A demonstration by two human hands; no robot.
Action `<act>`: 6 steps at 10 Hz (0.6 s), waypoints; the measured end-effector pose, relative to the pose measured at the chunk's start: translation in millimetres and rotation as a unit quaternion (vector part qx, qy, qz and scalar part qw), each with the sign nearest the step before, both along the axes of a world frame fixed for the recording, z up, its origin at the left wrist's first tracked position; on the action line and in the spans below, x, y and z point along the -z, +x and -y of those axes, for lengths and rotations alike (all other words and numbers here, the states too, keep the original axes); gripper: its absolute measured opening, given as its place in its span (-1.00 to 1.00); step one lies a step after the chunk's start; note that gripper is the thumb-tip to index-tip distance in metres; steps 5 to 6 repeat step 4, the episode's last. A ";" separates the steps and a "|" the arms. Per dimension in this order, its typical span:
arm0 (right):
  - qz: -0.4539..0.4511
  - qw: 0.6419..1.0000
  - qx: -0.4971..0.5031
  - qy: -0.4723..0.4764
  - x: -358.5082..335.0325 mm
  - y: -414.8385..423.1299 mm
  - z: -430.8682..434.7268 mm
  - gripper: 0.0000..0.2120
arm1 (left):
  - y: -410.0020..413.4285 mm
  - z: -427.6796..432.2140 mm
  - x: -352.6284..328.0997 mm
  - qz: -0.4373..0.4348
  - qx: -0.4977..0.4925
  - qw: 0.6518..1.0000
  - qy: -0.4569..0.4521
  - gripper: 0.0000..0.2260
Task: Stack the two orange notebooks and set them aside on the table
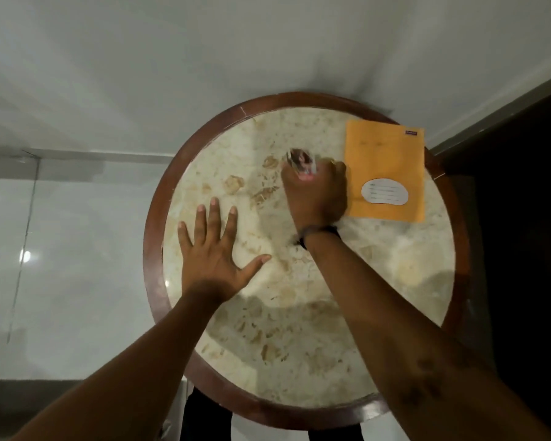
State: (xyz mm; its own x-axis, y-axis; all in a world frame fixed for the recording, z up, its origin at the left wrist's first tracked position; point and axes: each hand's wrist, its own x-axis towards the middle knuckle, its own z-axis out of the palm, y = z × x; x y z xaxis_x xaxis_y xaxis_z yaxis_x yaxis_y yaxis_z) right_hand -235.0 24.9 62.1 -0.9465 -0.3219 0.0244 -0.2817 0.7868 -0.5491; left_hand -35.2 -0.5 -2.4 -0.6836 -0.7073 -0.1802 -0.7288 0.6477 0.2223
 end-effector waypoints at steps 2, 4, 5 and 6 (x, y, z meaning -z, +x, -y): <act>0.040 0.994 0.028 0.101 25.7 -31.2 59.6 -0.39 | 1.7 -0.7 2.4 -0.011 -0.001 1.000 -0.009 -0.05; 0.029 0.991 0.022 0.126 28.3 -38.6 57.8 -0.27 | 1.4 -0.8 8.4 -0.029 -0.001 0.999 -0.032 -0.05; 0.029 0.991 0.022 0.126 28.3 -38.6 57.8 -0.27 | 1.4 -0.8 8.4 -0.029 -0.001 0.999 -0.032 -0.05; 0.029 0.991 0.022 0.126 28.3 -38.6 57.8 -0.27 | 1.4 -0.8 8.4 -0.029 -0.001 0.999 -0.032 -0.05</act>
